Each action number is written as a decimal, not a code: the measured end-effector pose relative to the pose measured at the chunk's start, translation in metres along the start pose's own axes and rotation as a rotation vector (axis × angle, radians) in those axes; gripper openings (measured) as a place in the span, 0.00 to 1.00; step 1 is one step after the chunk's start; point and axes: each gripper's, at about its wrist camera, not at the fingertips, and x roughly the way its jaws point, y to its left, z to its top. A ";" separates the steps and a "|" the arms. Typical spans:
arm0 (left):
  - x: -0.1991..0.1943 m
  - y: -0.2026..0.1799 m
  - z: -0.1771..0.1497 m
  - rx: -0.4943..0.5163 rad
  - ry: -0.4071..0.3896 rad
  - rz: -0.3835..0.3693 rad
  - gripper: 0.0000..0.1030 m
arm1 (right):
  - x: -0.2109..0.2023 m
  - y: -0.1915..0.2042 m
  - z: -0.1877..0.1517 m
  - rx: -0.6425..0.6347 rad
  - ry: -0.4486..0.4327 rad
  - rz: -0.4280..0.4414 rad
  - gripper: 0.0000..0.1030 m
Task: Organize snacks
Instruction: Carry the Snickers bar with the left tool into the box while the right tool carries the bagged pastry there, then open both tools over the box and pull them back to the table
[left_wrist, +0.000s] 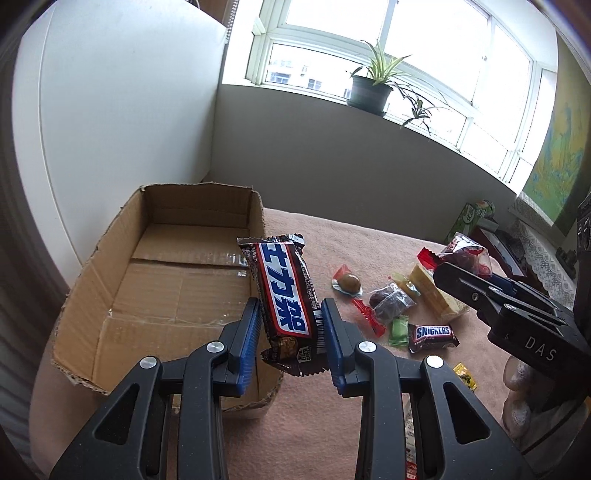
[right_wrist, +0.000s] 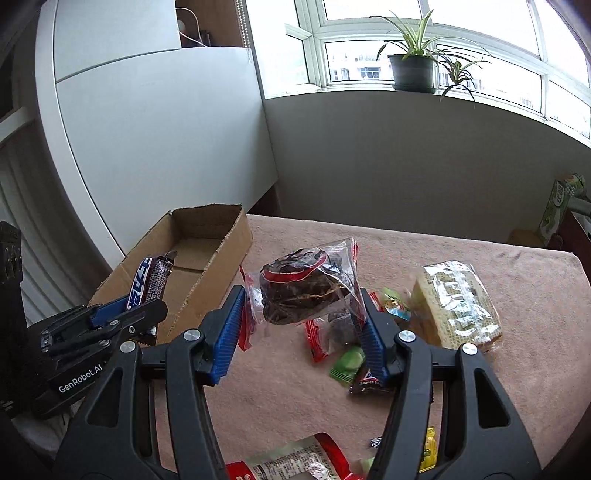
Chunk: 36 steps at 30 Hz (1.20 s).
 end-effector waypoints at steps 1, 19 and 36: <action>-0.003 0.007 -0.001 -0.006 -0.004 0.008 0.30 | 0.006 0.007 0.002 -0.008 0.006 0.007 0.59; -0.017 0.086 -0.014 -0.098 -0.028 0.124 0.30 | 0.076 0.105 0.017 -0.062 0.091 0.164 0.61; -0.025 0.108 -0.017 -0.125 -0.052 0.141 0.55 | 0.077 0.113 0.020 -0.050 0.061 0.147 0.88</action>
